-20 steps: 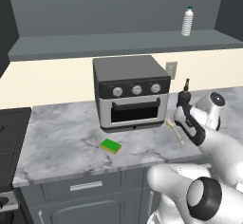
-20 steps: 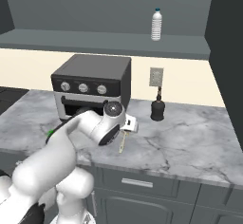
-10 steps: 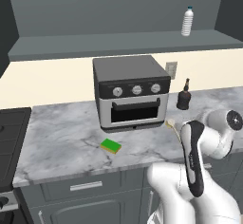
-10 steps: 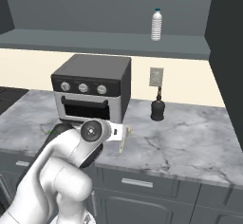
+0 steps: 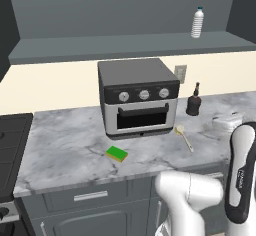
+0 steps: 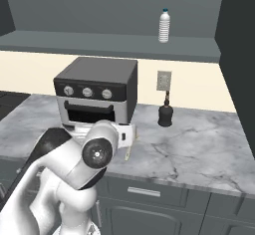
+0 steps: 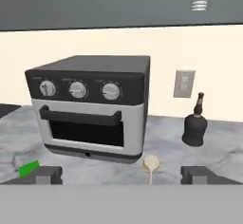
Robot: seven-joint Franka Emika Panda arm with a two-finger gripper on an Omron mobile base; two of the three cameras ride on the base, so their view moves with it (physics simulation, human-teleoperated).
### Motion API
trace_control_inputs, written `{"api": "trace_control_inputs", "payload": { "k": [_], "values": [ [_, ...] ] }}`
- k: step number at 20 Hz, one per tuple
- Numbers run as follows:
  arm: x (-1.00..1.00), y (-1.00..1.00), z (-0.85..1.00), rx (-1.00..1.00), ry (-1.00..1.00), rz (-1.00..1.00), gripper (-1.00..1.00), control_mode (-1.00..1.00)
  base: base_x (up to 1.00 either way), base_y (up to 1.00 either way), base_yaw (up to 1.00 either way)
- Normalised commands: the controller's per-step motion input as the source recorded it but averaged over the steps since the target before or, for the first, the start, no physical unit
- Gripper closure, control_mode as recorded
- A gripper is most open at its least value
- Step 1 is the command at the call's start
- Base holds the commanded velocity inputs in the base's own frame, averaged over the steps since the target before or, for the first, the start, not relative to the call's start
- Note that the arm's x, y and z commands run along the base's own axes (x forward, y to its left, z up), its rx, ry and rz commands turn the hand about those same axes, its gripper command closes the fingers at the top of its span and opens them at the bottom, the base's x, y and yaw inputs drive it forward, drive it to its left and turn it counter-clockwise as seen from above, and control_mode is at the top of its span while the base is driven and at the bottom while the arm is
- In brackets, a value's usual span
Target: Pick the sponge and dish brush from the cabinet and place them on the counter.
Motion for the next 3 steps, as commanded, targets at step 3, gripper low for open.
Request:
{"api": "trace_control_inputs", "payload": {
  "k": [3],
  "values": [
    [-0.67,0.08,0.61,0.0,-0.38,0.01,-1.0,-1.0,0.0,0.0,0.0]
  ]
}}
